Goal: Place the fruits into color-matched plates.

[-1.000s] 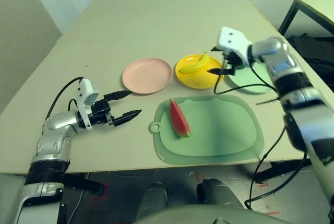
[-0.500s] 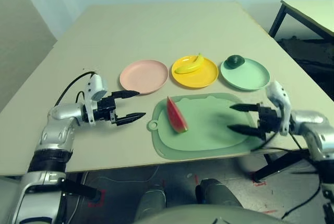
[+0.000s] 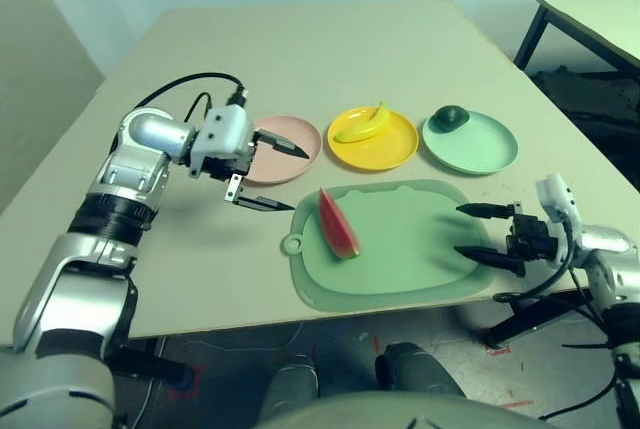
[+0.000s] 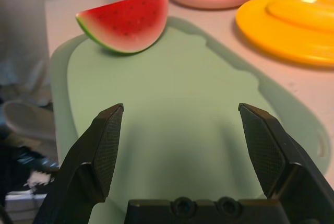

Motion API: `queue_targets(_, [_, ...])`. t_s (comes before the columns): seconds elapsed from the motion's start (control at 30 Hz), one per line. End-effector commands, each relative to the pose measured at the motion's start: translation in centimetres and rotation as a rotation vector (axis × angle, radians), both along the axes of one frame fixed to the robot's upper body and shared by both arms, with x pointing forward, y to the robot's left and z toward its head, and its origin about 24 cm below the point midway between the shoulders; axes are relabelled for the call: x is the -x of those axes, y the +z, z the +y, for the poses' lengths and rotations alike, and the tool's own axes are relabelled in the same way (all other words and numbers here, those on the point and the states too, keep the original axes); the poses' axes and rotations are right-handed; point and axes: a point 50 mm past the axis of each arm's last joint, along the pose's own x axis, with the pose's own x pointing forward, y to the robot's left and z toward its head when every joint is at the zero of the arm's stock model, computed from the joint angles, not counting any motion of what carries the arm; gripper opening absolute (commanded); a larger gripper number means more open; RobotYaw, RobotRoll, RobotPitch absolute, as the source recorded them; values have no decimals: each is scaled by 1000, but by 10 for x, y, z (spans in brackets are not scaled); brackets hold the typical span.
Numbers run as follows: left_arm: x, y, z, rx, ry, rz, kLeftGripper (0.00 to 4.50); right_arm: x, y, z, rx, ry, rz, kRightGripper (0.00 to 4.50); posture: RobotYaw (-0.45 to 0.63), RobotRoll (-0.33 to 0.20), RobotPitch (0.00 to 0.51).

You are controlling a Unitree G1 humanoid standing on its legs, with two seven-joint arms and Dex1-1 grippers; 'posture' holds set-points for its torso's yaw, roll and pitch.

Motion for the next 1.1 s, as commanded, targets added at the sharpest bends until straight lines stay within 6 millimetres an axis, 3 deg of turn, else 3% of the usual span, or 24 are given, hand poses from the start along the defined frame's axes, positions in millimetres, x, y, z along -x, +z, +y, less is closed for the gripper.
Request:
queue_targets(0.03, [-3,-5,-13,-59,-105,-19,4500,-4,9,-1,-49,-31,-83,4454,-234,0,0])
queue_targets(0.37, [-11,-19,-42,-132,-254,-58,4500,7,8,2,-68,-30,-130,4454,-284,0,0])
queue_targets(0.53, [-8,-26,-55,-155,-328,-56,4500,13,6,5,-14,57,-131,4454,-291,0,0])
queue_targets(1.03, [-2,-52,-65,-242,-447,-86,4500,9,5,11,-15,47,-112,4454,-286,0,0])
queue_targets(1.1, [-1,-56,-63,-266,-449,-88,4088,9,5,11,-16,43,-111,4500,-286,0,0])
